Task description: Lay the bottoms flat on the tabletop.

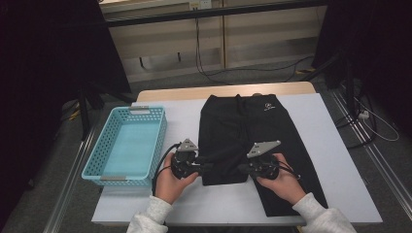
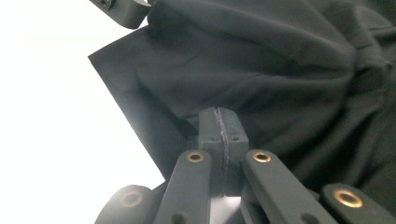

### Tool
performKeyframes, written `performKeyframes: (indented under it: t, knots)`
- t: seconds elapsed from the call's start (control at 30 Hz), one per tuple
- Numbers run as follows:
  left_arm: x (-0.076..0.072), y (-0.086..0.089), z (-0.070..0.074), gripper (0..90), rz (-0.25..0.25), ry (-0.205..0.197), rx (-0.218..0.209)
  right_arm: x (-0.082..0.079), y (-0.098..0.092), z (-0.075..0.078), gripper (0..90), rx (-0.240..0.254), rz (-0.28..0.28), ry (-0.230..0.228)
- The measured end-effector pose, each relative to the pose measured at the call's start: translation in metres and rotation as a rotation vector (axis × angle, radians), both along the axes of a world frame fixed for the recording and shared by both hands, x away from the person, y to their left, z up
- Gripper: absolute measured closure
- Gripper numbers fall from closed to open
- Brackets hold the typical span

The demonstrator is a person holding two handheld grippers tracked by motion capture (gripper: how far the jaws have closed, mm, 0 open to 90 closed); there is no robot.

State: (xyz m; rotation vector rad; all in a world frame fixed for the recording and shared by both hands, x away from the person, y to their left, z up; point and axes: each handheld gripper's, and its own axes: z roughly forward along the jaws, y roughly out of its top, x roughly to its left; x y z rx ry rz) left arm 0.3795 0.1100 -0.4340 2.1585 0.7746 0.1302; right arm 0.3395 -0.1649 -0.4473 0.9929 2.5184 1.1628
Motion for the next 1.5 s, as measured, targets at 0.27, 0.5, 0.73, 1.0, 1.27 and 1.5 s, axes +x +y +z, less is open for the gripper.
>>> performKeyframes:
  t: [0.27, 0.5, 0.73, 1.0, 1.27, 1.5]
  knots:
    - [0.001, 0.003, -0.006, 44.1, 0.011, 0.006, 0.029, -0.005, -0.022, 0.002, 90.0, -0.002, -0.026, 0.004]
    - [0.000, 0.004, -0.010, 42.1, 0.020, 0.018, 0.054, -0.005, -0.027, 0.004, 90.0, 0.008, -0.041, -0.001]
    - [-0.002, 0.005, -0.011, 38.7, 0.023, 0.018, 0.054, -0.007, -0.024, 0.006, 72.8, 0.002, -0.039, -0.028]
    - [-0.004, 0.007, -0.011, 35.8, 0.032, 0.036, 0.037, -0.003, -0.029, 0.008, 50.9, 0.020, -0.092, -0.043]
    - [-0.010, 0.009, -0.013, 43.1, 0.032, 0.044, 0.058, -0.001, -0.032, 0.009, 34.3, 0.028, -0.132, -0.068]
    - [-0.013, 0.006, -0.019, 49.0, 0.031, 0.033, 0.102, -0.001, -0.030, 0.009, 33.1, 0.024, -0.130, -0.077]
